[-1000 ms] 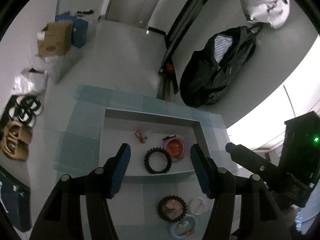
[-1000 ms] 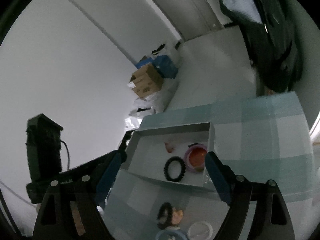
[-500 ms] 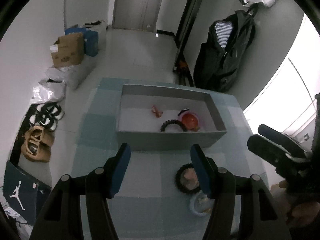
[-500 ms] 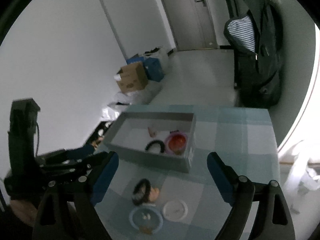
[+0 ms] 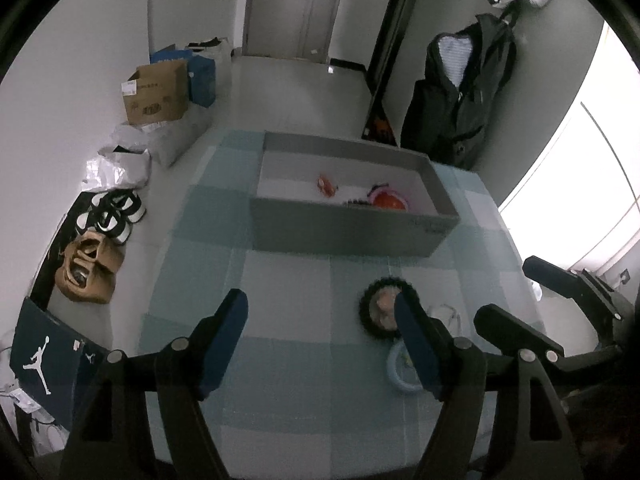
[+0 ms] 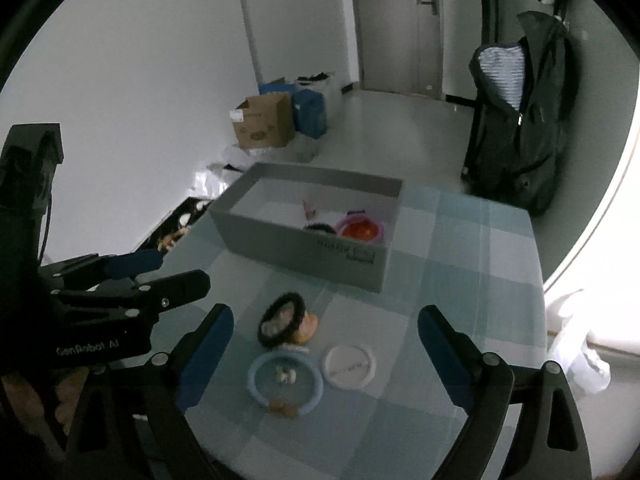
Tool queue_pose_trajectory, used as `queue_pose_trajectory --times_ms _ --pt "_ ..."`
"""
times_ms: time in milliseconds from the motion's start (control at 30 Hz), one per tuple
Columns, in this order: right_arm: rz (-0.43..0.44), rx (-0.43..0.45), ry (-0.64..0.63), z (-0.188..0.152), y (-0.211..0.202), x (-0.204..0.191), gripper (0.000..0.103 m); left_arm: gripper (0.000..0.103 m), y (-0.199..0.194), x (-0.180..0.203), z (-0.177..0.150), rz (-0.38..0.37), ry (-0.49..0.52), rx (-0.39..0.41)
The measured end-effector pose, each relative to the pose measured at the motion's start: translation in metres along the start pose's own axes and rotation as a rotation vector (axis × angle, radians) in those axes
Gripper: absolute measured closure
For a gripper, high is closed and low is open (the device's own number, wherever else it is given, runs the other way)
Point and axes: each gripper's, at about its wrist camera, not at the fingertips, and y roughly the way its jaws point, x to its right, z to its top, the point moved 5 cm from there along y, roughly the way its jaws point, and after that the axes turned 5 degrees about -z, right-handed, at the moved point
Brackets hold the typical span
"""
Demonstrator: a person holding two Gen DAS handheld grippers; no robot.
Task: Organize jewelry
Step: 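Withdraw both tools from the box back toward the remaining jewelry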
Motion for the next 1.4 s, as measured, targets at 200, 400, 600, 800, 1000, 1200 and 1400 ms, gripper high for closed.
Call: queue_pose_trajectory --times_ms 200,400,600,800,1000,1200,1400 --pt "0.041 -0.048 -0.009 -0.021 0.0 0.001 0.009 0.031 0.001 -0.003 -0.001 0.014 -0.016 -0.018" --pt "0.117 -0.121 -0.049 -0.051 0.009 -0.012 0.01 0.03 0.003 -0.009 -0.002 0.027 -0.047 -0.018" --pt "0.107 -0.156 -0.122 -0.067 0.021 -0.03 0.01 0.03 0.007 -0.016 -0.001 0.038 -0.07 -0.029" --pt "0.064 -0.15 -0.137 -0.065 0.03 -0.039 0.011 0.03 0.007 -0.021 0.0 0.034 -0.097 -0.034" --pt "0.0 -0.136 -0.117 -0.067 0.04 -0.04 0.018 0.03 0.008 -0.023 0.002 0.025 -0.111 -0.041" --pt "-0.035 -0.109 -0.119 -0.065 0.037 -0.039 0.042 0.03 0.01 -0.026 0.001 0.027 -0.123 -0.051" --pt "-0.015 -0.1 -0.094 -0.065 0.032 -0.032 0.043 0.03 0.011 -0.028 0.003 0.02 -0.139 -0.052"
